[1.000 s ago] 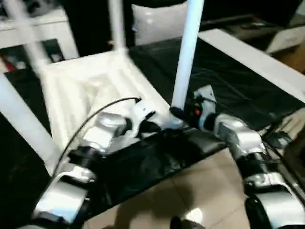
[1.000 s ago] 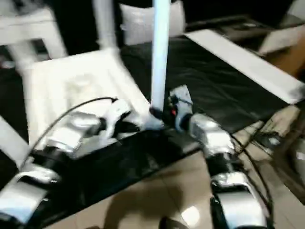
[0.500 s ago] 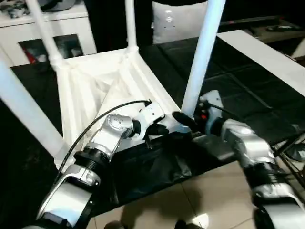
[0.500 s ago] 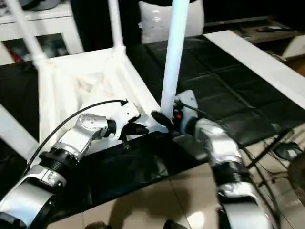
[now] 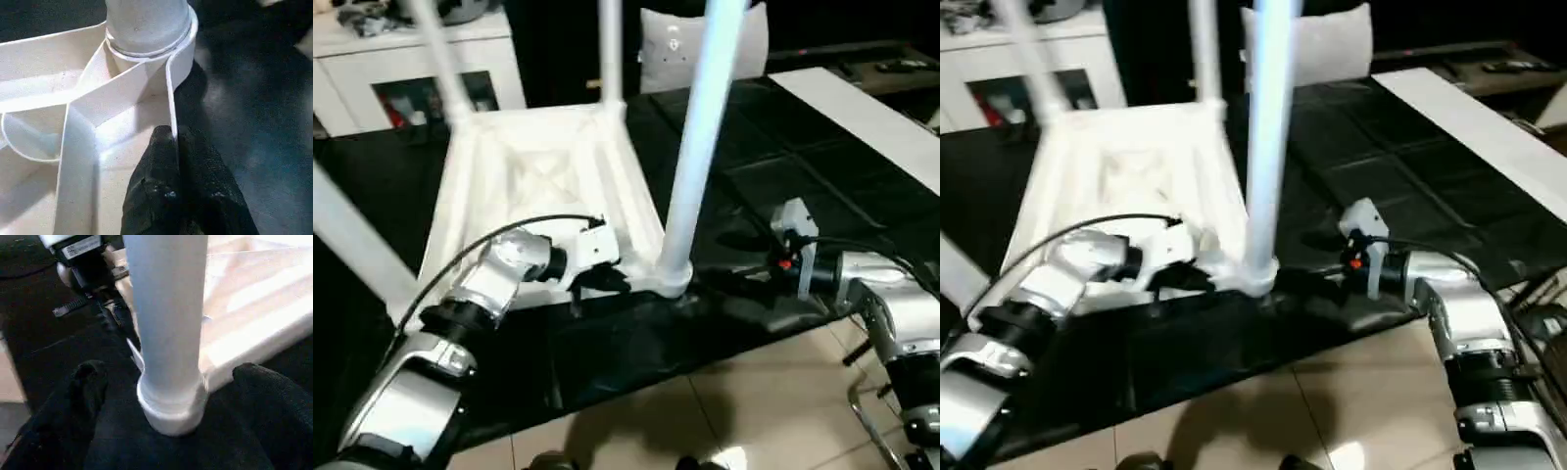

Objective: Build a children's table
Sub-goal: Rotate leg to tighten

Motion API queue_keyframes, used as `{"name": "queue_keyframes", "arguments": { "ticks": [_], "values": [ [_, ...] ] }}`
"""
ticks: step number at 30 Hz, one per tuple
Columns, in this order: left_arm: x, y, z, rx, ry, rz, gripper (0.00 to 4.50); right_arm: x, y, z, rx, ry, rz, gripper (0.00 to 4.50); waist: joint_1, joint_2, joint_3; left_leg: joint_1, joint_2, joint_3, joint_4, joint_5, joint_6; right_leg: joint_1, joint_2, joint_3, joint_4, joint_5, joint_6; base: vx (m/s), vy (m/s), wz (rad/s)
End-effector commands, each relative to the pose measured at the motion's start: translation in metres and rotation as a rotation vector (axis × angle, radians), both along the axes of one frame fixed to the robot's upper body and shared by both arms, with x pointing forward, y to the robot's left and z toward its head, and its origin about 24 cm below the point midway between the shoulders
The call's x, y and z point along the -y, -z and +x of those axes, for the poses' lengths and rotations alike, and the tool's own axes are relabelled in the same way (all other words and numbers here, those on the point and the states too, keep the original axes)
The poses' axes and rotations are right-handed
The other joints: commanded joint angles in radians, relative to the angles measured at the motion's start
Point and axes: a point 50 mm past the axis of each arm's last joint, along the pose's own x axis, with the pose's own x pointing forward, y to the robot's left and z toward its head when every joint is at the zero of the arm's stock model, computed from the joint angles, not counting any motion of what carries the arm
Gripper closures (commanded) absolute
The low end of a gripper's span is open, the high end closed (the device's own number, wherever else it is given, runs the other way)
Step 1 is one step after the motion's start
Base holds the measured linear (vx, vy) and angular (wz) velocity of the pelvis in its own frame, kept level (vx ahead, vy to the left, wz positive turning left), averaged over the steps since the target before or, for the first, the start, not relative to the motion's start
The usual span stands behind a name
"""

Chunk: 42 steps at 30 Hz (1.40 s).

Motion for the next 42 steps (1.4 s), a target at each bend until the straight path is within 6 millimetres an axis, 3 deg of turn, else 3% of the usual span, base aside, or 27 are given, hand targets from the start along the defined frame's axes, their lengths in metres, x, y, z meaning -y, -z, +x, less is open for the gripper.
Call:
{"name": "queue_keyframes", "arguments": {
  "ticks": [1,4,7,14,25,29,31,34,36,37,38,39,41,42],
  "values": [
    [0.013,-0.011,-0.007,0.027,0.181,0.007,4.5,0.0,-0.005,-0.001,0.023,-0.087,-0.043,0.29,-0.003,-0.01,-0.097,0.003,0.011,0.014,-0.069,-0.139,0.085,0.08,-0.033,0.055,-0.058,-0.408,-0.055,0.0,0.0,0.0],
    [0.014,-0.011,-0.01,0.022,0.233,0.01,4.5,-0.003,-0.004,-0.001,0.008,-0.134,-0.057,0.55,0.005,-0.012,-0.097,0.001,0.01,0.016,-0.068,-0.131,0.083,0.082,-0.036,0.058,-0.054,-0.404,-0.066,0.0,0.0,0.0],
    [0.017,-0.011,-0.011,0.022,0.255,0.004,4.5,-0.006,-0.002,-0.001,0.001,-0.17,-0.074,0.81,0.01,-0.011,-0.095,0.002,0.008,0.017,-0.068,-0.14,0.075,0.08,-0.036,0.056,-0.06,-0.437,-0.052,0.0,0.0,0.0],
    [0.019,-0.013,-0.011,0.021,0.279,-0.011,4.5,-0.014,0.003,-0.003,-0.021,-0.242,-0.076,1.44,0.009,-0.013,-0.096,0.0,0.008,0.015,-0.068,-0.145,0.069,0.082,-0.035,0.054,-0.063,-0.45,-0.033,0.0,0.0,0.0],
    [0.017,-0.013,-0.01,-0.009,0.266,-0.043,4.5,-0.017,0.014,-0.006,-0.071,-0.281,-0.021,2.39,0.007,-0.011,-0.096,0.0,0.009,0.015,-0.068,-0.143,0.072,0.082,-0.033,0.053,-0.061,-0.448,-0.04,0.0,0.0,0.0],
    [0.017,-0.015,-0.007,-0.054,0.186,-0.086,4.5,-0.022,0.016,-0.007,-0.089,-0.258,0.022,2.53,0.005,-0.012,-0.096,-0.001,0.009,0.016,-0.068,-0.135,0.071,0.082,-0.032,0.054,-0.062,-0.445,-0.041,0.0,0.0,0.0],
    [0.018,-0.016,-0.003,-0.078,0.102,-0.132,4.5,-0.028,0.02,0.004,-0.108,-0.111,0.016,2.56,0.002,-0.011,-0.093,-0.002,0.007,0.016,-0.068,-0.141,0.067,0.082,-0.032,0.052,-0.064,-0.458,-0.04,0.0,0.0,0.0],
    [0.018,-0.017,0.001,-0.105,-0.007,-0.18,4.5,-0.035,0.023,0.018,-0.112,0.065,0.015,2.58,-0.017,-0.01,-0.089,-0.002,0.0,0.015,-0.066,-0.174,0.042,0.081,-0.032,0.04,-0.078,-0.527,-0.006,0.0,0.0,0.0],
    [0.022,-0.018,0.005,-0.114,-0.104,-0.221,4.5,-0.042,0.025,0.029,-0.101,0.188,-0.001,2.58,-0.047,-0.012,-0.085,-0.007,-0.008,0.011,-0.061,-0.206,0.025,0.086,-0.03,0.02,-0.093,-0.584,0.043,0.0,0.0,0.0],
    [0.023,-0.019,0.005,-0.116,-0.117,-0.227,4.5,-0.043,0.025,0.03,-0.102,0.203,-0.004,2.58,-0.055,-0.01,-0.085,-0.006,-0.008,0.01,-0.06,-0.213,0.023,0.086,-0.031,0.016,-0.097,-0.589,0.05,0.0,0.0,0.0],
    [0.027,-0.019,0.007,-0.112,-0.17,-0.244,4.5,-0.048,0.025,0.036,-0.096,0.268,-0.021,2.58,-0.074,-0.012,-0.083,-0.008,-0.013,0.01,-0.055,-0.232,0.028,0.087,-0.025,0.003,-0.109,-0.61,0.077,0.0,0.0,0.0],
    [0.032,-0.019,0.008,-0.1,-0.22,-0.251,4.5,-0.054,0.026,0.043,-0.1,0.353,-0.028,2.58,-0.094,-0.012,-0.084,-0.011,-0.01,0.007,-0.053,-0.239,0.028,0.09,-0.024,-0.004,-0.11,-0.609,0.086,0.0,0.0,0.0],
    [0.037,-0.019,0.009,-0.083,-0.254,-0.254,4.5,-0.058,0.026,0.048,-0.107,0.415,-0.027,2.58,-0.113,-0.002,-0.086,-0.009,-0.005,0.002,-0.053,-0.254,0.036,0.096,-0.025,-0.012,-0.117,-0.603,0.09,0.0,0.0,0.0],
    [0.04,-0.019,0.011,-0.072,-0.287,-0.261,4.5,-0.06,0.026,0.051,-0.104,0.458,-0.025,2.58,-0.13,0.012,-0.087,-0.019,0.024,-0.013,-0.07,-0.278,0.049,0.114,-0.032,-0.006,-0.105,-0.544,0.083,0.0,0.0,0.0]
  ]
}}
